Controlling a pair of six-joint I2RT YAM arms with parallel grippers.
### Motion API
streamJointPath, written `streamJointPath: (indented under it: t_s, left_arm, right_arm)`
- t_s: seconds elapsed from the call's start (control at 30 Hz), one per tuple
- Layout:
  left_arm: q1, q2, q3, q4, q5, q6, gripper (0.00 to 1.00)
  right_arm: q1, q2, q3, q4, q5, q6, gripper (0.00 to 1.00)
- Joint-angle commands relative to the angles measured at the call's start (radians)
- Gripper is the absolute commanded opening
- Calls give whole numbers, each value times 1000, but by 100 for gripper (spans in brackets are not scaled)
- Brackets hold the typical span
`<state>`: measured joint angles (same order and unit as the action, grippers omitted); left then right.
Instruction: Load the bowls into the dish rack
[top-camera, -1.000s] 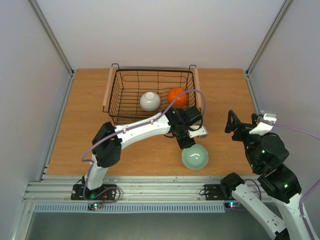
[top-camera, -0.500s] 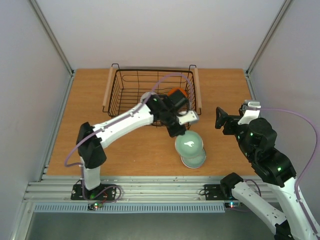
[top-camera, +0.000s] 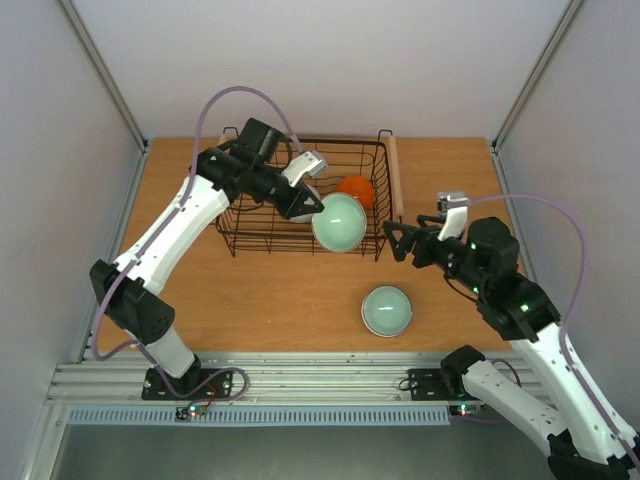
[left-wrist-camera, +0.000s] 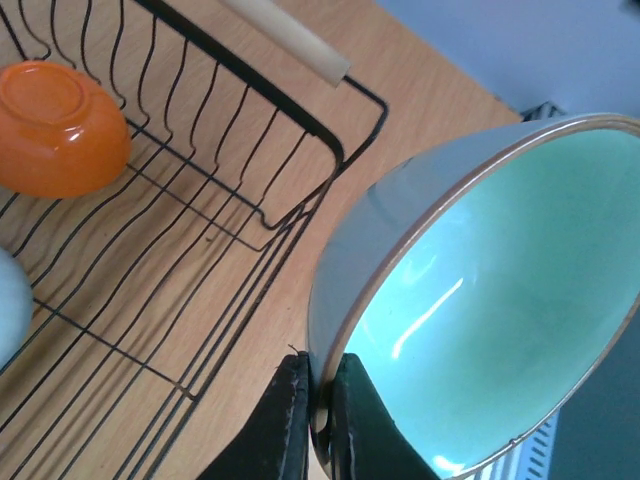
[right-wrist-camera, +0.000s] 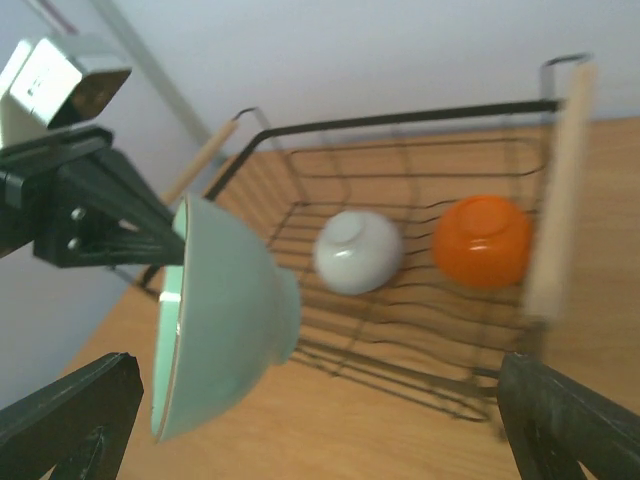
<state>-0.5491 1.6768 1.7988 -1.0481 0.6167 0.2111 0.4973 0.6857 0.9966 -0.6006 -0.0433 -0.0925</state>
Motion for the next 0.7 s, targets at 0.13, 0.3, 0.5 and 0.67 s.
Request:
streamJointPath:
  t_s: [0.13,0.3,0.5,0.67]
  left_arm:
    - [61,-117,-86,112,204,-31,0]
    - [99,-149,-106,125,277,-37,0]
    - [113,-174,-140,146,288,-36,0]
    - [120,-178,-135,145,297,-37,0]
  right_arm:
    - [-2,135,-102,423,-471,213,98]
    - [-11,224,-132,549,-543,273,98]
    - [-16,277,-168,685,-600,336,98]
    - [-16,307,-175,738,-640,373,98]
